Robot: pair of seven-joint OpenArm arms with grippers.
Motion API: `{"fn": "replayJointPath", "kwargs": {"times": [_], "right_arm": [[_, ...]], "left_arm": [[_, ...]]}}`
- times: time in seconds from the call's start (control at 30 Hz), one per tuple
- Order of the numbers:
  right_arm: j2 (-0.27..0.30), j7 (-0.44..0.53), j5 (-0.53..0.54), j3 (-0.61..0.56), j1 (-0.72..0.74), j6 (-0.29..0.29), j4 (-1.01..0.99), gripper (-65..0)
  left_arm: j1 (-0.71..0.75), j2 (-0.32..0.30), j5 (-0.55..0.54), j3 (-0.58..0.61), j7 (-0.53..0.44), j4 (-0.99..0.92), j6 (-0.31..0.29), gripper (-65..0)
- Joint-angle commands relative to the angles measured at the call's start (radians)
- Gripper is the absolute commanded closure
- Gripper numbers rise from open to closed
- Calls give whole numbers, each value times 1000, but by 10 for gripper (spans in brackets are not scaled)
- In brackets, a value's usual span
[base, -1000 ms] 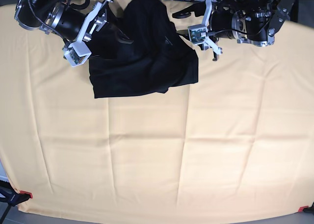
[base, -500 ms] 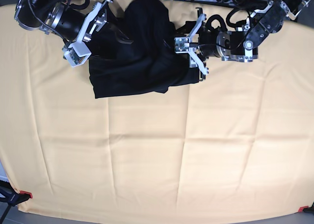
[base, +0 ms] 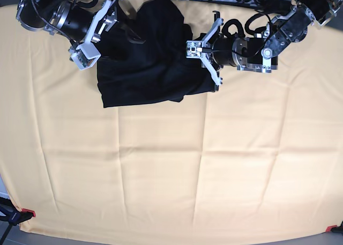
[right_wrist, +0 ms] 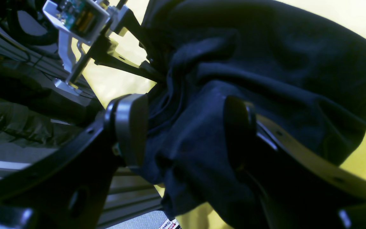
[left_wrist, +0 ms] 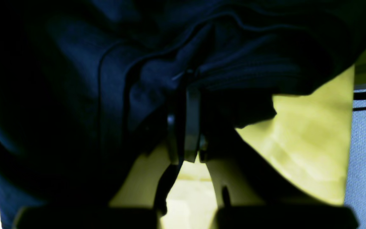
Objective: Fold the T-shirt properly
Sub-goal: 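Move the left gripper to the bundle's edge and grasp the black fabric, then pull the grasped fabric with the left gripper away from the right gripper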
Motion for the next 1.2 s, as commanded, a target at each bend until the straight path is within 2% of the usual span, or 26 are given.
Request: {"fn": "replayJointPath", "kwargs": {"times": [0.0,0.37,0.7,0.77,0.83,0.9,1.0,1.03,1.17], "right_arm": [[3,23,26,2,0,5,15,-394],[3,23,26,2,0,5,15,-394],[3,22,27,2,-1,5,15,-394],[3,23,26,2,0,5,15,-394],[3,23,26,2,0,5,15,-394],[3,23,26,2,-1,5,15,-394],[3,22,26,2,-1,5,15,-394],[3,22,26,2,-1,5,15,-394],[3,23,26,2,0,5,15,-394]], "left_arm": [[-21,-17,-13,-6,-21,12,-1,0],[-73,-130,-89,-6,-21,12,-1,0],[-166,-145,-88,-6,-27,12,-1,0],[-172,-143,-89,-6,-28,12,13,0],[-172,-144,-96,-6,-23,12,-1,-4],[-172,-149,-110,-6,7,12,-1,-116],[-173,-177,-205,-6,63,21,-1,-320],[-173,-188,-219,-6,72,32,-1,-354],[-178,-229,-233,-6,93,116,-1,-360]]}}
